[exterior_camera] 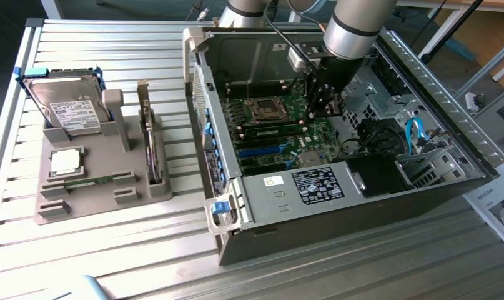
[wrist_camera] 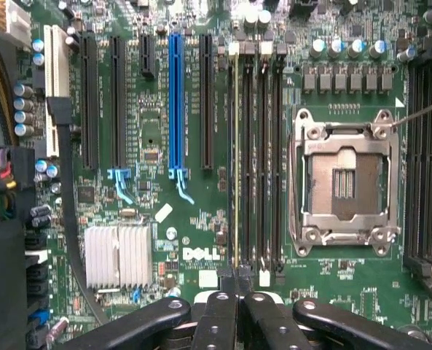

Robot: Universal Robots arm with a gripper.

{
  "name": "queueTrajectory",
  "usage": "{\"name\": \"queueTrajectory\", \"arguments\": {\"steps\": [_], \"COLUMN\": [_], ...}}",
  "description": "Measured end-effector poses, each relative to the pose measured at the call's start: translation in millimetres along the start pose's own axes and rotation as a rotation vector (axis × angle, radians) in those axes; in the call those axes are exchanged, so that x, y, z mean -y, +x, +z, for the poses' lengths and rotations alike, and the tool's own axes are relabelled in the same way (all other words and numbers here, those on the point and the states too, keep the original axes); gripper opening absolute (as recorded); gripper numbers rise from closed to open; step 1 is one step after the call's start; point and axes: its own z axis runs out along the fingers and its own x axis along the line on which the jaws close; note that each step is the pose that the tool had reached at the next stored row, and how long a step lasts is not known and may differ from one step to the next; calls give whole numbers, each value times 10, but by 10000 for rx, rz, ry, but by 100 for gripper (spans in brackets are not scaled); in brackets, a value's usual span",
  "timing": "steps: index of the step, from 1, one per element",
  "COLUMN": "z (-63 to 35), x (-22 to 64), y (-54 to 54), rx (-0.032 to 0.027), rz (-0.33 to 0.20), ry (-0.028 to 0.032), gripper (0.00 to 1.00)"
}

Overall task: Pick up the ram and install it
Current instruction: 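Press down the ram until it locks into place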

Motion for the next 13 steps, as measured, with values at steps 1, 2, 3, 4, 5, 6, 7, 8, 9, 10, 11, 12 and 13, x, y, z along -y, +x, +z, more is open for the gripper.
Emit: {"name": "queueTrajectory", "arguments": {"steps": [1, 2, 3, 4, 5, 6, 7, 8, 9, 10, 11, 12, 13], "z": [1, 1, 1, 9, 22, 31, 42, 42, 42, 49, 54, 60, 64], "x": [-8, -8, -8, -8, -9, -9, -10, -10, -10, -10, -10, -10, -10], "y": [0, 0, 0, -1, -1, -1, -1, -1, -1, -4, -8, -15, -21], "rx": [0, 0, 1, 5, 2, 1, 1, -1, 0, 3, 3, 3, 1], "rz": [1, 0, 0, -1, 0, 0, 0, 0, 0, 0, 1, 0, 0], "ry": [1, 0, 1, 5, 7, 9, 10, 9, 9, 10, 11, 11, 10], "gripper": [11, 11, 11, 11, 11, 11, 11, 11, 11, 11, 11, 11, 11]}}
